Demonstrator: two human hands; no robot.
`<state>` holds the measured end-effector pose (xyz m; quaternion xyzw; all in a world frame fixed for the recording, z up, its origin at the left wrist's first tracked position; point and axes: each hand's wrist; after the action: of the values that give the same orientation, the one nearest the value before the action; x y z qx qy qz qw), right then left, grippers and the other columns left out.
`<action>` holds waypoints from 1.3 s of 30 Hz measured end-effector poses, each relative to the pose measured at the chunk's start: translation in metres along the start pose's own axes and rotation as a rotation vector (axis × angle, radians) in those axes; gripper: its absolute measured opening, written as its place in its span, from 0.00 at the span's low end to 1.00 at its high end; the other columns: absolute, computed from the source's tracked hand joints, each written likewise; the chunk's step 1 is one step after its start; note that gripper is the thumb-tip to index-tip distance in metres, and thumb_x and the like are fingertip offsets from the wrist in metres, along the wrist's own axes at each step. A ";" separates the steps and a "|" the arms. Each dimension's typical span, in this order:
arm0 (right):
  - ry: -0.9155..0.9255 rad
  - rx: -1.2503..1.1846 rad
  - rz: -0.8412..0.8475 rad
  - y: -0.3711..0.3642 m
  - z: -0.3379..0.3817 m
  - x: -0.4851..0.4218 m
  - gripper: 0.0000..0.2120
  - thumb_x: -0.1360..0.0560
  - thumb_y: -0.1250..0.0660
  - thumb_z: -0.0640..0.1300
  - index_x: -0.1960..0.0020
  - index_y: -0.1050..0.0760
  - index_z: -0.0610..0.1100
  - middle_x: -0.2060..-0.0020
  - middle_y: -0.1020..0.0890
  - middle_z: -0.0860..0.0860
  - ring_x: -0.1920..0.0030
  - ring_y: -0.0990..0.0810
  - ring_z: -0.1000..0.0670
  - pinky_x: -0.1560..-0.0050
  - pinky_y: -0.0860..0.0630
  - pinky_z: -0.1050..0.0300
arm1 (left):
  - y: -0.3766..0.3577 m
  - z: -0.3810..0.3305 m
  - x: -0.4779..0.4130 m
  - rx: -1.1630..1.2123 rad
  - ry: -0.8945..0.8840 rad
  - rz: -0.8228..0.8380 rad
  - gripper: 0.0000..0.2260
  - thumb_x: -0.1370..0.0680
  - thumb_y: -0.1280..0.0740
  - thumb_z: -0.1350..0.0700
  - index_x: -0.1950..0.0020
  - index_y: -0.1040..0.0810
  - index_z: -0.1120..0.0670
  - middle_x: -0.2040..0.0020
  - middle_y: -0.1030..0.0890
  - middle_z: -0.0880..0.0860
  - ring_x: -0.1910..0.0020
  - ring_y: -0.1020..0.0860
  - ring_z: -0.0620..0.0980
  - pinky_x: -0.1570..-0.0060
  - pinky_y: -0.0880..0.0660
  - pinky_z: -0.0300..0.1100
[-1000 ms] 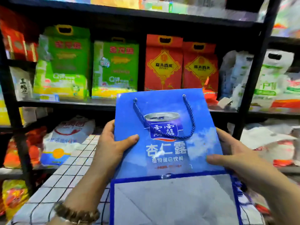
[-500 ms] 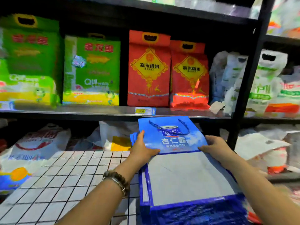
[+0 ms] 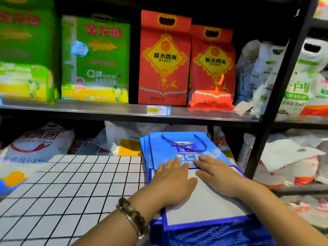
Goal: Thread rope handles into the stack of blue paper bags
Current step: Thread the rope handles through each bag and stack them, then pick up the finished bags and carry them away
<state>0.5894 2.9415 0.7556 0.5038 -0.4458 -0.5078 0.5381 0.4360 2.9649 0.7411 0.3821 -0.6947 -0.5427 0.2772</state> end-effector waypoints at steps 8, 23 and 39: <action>-0.037 0.106 0.210 -0.028 0.001 0.000 0.26 0.19 0.57 0.54 0.24 0.58 0.49 0.24 0.58 0.50 0.25 0.59 0.51 0.27 0.59 0.48 | -0.028 0.004 0.005 -0.050 0.050 0.154 0.27 0.20 0.56 0.42 0.24 0.56 0.51 0.23 0.58 0.53 0.25 0.59 0.52 0.27 0.59 0.51; -0.199 -0.540 -0.312 0.009 -0.024 -0.002 0.17 0.27 0.33 0.44 0.39 0.25 0.42 0.43 0.21 0.48 0.48 0.26 0.53 0.50 0.34 0.62 | -0.003 0.025 0.019 0.618 0.265 -0.495 0.14 0.24 0.36 0.55 0.38 0.26 0.49 0.38 0.25 0.50 0.40 0.27 0.52 0.40 0.29 0.50; -0.713 -1.161 0.148 -0.006 -0.071 0.008 0.36 0.49 0.25 0.57 0.45 0.21 0.41 0.54 0.16 0.39 0.52 0.18 0.39 0.41 0.26 0.45 | 0.001 0.052 0.041 1.792 0.733 -0.059 0.17 0.28 0.30 0.48 0.51 0.27 0.61 0.60 0.22 0.58 0.62 0.21 0.54 0.73 0.21 0.43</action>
<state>0.6604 2.9398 0.7422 -0.0965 -0.2845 -0.7613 0.5747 0.3709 2.9593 0.7277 0.6146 -0.7114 0.3340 0.0685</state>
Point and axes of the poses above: each hand's wrist, its own x-axis away from the middle knuckle, its own y-axis out of the back of the hand, z = x × y
